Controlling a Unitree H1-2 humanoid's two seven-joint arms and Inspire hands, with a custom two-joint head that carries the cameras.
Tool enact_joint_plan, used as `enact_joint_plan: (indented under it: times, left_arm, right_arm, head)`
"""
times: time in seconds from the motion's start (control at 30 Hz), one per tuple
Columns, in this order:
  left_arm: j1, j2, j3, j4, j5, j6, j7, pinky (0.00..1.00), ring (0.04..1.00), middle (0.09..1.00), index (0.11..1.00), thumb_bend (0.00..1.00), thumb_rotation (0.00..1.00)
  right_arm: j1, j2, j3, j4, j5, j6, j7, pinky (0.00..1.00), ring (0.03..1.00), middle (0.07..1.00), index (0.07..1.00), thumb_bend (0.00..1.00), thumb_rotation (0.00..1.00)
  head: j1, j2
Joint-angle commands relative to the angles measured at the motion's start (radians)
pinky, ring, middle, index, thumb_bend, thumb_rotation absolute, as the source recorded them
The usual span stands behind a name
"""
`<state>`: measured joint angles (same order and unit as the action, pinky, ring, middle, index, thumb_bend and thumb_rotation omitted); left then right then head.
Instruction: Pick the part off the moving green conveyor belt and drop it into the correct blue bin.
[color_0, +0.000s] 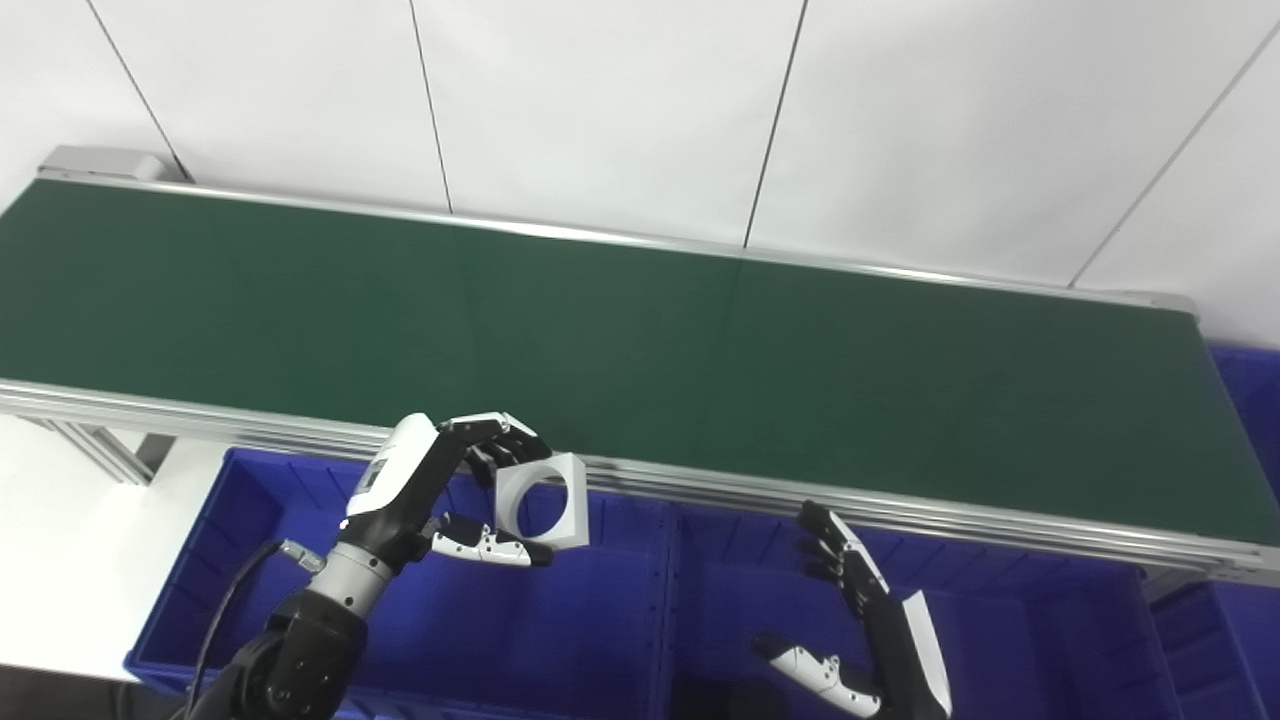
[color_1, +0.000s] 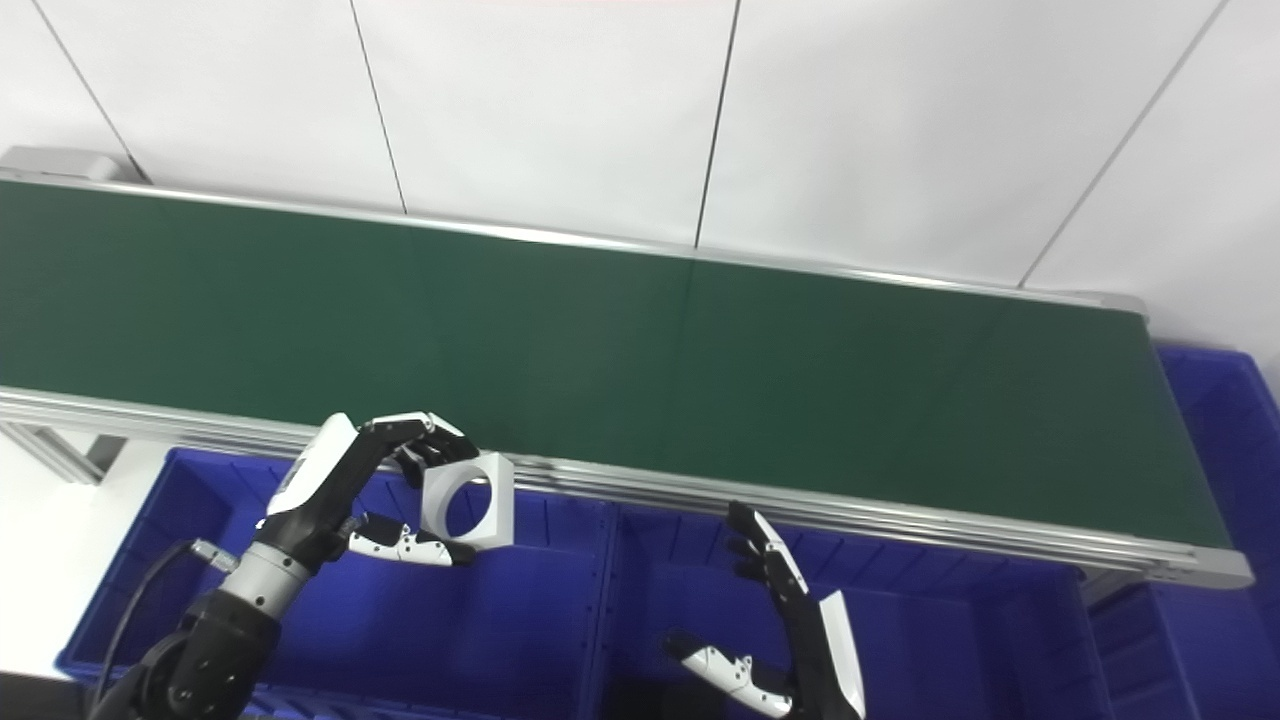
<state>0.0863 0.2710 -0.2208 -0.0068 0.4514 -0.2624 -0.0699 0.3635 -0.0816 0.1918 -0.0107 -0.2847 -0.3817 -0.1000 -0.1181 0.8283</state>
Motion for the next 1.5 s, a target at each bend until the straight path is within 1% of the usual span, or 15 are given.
enact_joint_plan:
  times: [0.0, 0.1, 0.37, 0.67, 0.73, 0.77, 0.8, 0.83, 0.9, 0.97, 1.03, 1.17, 1.2, 1.27, 1.47]
  left_arm:
    - [-0.011, 0.031, -0.016, -0.024, 0.008, 0.026, -0.049, 0.39, 0.466, 0.501, 0.493, 0.48, 0.0]
    - [-0.01, 0.042, -0.036, -0.039, 0.038, 0.08, -0.095, 0.38, 0.443, 0.502, 0.509, 0.47, 0.0]
    - [-0.033, 0.072, -0.065, -0.038, 0.077, 0.144, -0.172, 0.37, 0.439, 0.514, 0.499, 0.47, 0.0]
    - [-0.049, 0.107, -0.098, -0.031, 0.162, 0.208, -0.213, 0.36, 0.481, 0.53, 0.489, 0.47, 0.0]
    - [-0.05, 0.115, -0.11, -0.042, 0.194, 0.237, -0.234, 0.69, 0.737, 0.736, 0.497, 0.5, 0.04]
    - [-0.049, 0.119, -0.115, -0.048, 0.206, 0.248, -0.242, 0.78, 0.795, 0.782, 0.553, 0.55, 0.07]
    - [-0.048, 0.12, -0.117, -0.053, 0.213, 0.257, -0.247, 0.87, 0.845, 0.824, 0.684, 0.64, 0.14]
    - [-0.045, 0.123, -0.117, -0.058, 0.214, 0.259, -0.253, 0.9, 0.858, 0.835, 0.716, 0.67, 0.15]
    - [-0.04, 0.129, -0.116, -0.069, 0.21, 0.259, -0.263, 0.98, 0.909, 0.88, 0.789, 0.77, 0.34]
    - [-0.035, 0.137, -0.112, -0.076, 0.196, 0.25, -0.268, 0.99, 0.932, 0.908, 0.826, 0.84, 0.44]
    - [-0.027, 0.144, -0.103, -0.083, 0.159, 0.24, -0.276, 1.0, 0.953, 0.935, 0.866, 0.92, 0.5]
    - [-0.01, 0.145, -0.069, -0.104, -0.017, 0.22, -0.324, 1.0, 0.966, 0.948, 0.888, 0.95, 0.49]
    - [-0.002, 0.134, -0.054, -0.102, -0.102, 0.2, -0.337, 0.99, 0.965, 0.947, 0.888, 0.96, 0.49]
    - [0.014, 0.106, -0.029, -0.097, -0.242, 0.169, -0.351, 0.86, 0.926, 0.929, 0.874, 0.98, 0.47]
    - [0.063, 0.009, 0.007, -0.087, -0.537, 0.124, -0.386, 0.83, 0.858, 0.862, 0.833, 0.96, 0.4]
  right_arm:
    - [-0.007, 0.011, -0.006, -0.037, 0.003, 0.004, 0.005, 0.75, 0.815, 0.868, 0.889, 0.8, 0.54]
    - [-0.005, 0.013, -0.007, -0.044, -0.001, 0.011, 0.01, 0.75, 0.818, 0.867, 0.891, 0.79, 0.53]
    - [-0.002, 0.019, -0.011, -0.059, 0.002, 0.019, 0.021, 0.76, 0.819, 0.867, 0.891, 0.8, 0.55]
    - [0.003, 0.023, -0.014, -0.074, 0.007, 0.027, 0.031, 0.76, 0.823, 0.866, 0.891, 0.79, 0.55]
    - [0.003, 0.023, -0.015, -0.076, 0.01, 0.028, 0.033, 0.76, 0.821, 0.865, 0.889, 0.8, 0.55]
    - [0.004, 0.023, -0.015, -0.077, 0.01, 0.028, 0.033, 0.76, 0.819, 0.864, 0.889, 0.8, 0.55]
    - [0.004, 0.023, -0.015, -0.078, 0.01, 0.028, 0.034, 0.76, 0.818, 0.863, 0.889, 0.8, 0.55]
    - [0.004, 0.023, -0.015, -0.079, 0.009, 0.028, 0.034, 0.76, 0.818, 0.863, 0.889, 0.8, 0.55]
    - [0.005, 0.022, -0.016, -0.081, 0.007, 0.032, 0.035, 0.76, 0.818, 0.863, 0.889, 0.79, 0.54]
    - [0.006, 0.023, -0.016, -0.084, 0.006, 0.034, 0.035, 0.76, 0.818, 0.864, 0.89, 0.8, 0.54]
    - [0.008, 0.024, -0.018, -0.085, 0.007, 0.035, 0.037, 0.76, 0.817, 0.863, 0.889, 0.8, 0.54]
    - [0.01, 0.022, -0.018, -0.092, 0.006, 0.041, 0.043, 0.76, 0.819, 0.865, 0.889, 0.79, 0.54]
    - [0.011, 0.023, -0.018, -0.095, 0.004, 0.044, 0.044, 0.76, 0.819, 0.865, 0.89, 0.79, 0.54]
    - [0.012, 0.024, -0.018, -0.098, 0.005, 0.05, 0.046, 0.75, 0.817, 0.867, 0.89, 0.8, 0.55]
    - [0.013, 0.024, -0.016, -0.101, 0.005, 0.049, 0.048, 0.76, 0.822, 0.869, 0.891, 0.78, 0.53]
  head:
    - [0.0, 0.004]
    - [-0.003, 0.015]
    - [-0.01, 0.038]
    - [-0.02, 0.052]
    - [-0.021, 0.056]
    - [-0.024, 0.059]
    - [-0.024, 0.059]
    - [-0.027, 0.062]
    - [-0.029, 0.063]
    - [-0.031, 0.065]
    - [-0.033, 0.066]
    - [-0.04, 0.068]
    - [-0.043, 0.069]
    - [-0.045, 0.068]
    - [-0.06, 0.071]
